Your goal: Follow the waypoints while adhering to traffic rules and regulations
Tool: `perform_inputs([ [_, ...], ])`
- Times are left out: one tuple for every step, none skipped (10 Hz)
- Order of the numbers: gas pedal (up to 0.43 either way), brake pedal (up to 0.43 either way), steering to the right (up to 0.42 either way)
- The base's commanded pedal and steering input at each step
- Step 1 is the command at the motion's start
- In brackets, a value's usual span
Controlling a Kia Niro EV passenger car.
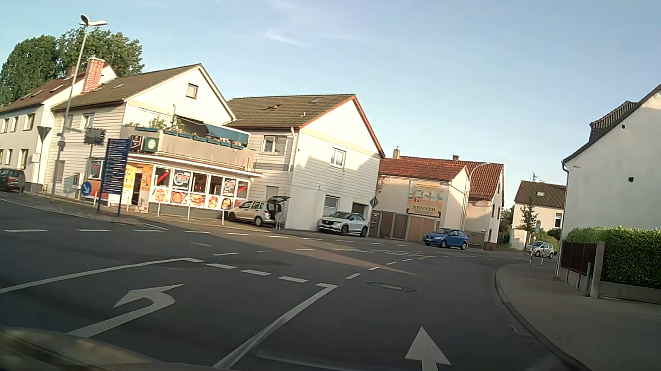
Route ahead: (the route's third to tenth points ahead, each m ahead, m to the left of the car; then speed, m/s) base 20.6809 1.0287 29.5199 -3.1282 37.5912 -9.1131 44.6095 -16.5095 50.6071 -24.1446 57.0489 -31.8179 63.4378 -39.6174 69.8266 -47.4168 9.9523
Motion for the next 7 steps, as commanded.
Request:
perform_inputs([
  [0.020, 0.030, 0.086],
  [0.020, 0.030, 0.083],
  [0.020, 0.030, 0.080],
  [0.020, 0.030, 0.078],
  [0.020, 0.030, 0.076],
  [0.020, 0.024, 0.073],
  [0.020, 0.030, 0.070],
])
